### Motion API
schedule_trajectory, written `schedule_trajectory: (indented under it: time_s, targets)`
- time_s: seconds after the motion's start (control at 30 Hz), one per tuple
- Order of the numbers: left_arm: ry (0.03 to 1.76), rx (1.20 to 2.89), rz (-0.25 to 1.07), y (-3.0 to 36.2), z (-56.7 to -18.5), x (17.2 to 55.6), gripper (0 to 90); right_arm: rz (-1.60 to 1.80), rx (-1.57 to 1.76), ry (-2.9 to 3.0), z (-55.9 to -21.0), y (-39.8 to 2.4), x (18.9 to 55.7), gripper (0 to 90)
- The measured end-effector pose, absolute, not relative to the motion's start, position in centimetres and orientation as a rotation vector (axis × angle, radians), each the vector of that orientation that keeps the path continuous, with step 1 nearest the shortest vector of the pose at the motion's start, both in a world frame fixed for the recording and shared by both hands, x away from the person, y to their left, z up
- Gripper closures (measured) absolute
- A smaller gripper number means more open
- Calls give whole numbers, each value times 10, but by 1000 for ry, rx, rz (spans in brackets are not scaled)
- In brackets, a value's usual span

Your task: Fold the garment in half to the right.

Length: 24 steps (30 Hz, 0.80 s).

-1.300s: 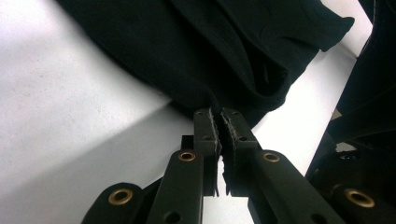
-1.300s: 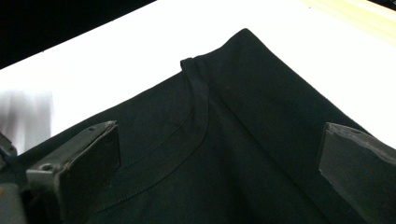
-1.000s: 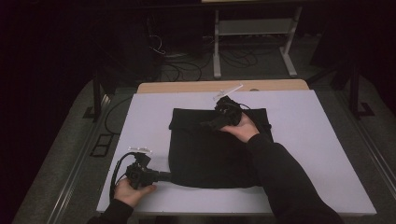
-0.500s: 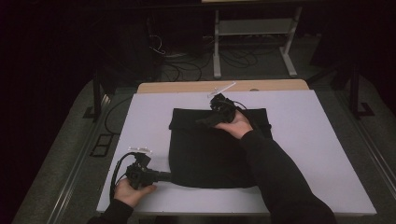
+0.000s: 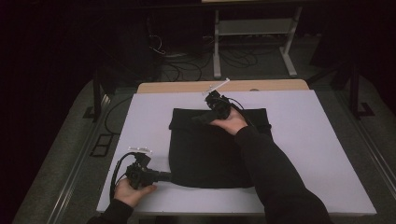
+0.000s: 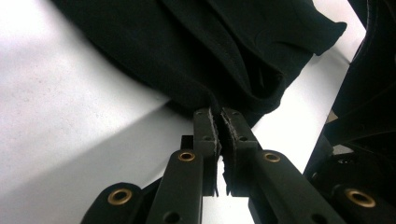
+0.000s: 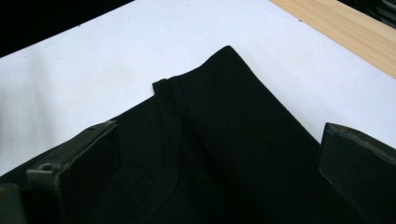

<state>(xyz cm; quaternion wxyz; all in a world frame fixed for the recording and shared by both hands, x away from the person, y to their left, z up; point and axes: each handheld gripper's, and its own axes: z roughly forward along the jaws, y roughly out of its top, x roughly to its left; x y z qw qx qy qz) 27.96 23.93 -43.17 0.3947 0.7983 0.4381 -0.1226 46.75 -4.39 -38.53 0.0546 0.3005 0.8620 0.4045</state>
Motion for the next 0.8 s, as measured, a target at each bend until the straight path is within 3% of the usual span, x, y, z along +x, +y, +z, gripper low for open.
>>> schedule_trajectory:
  time_s: [0.8]
  targets:
    - [1104, 2023, -322, 240, -432, 280, 834, 1194, 928, 2617, -392, -29, 487, 0]
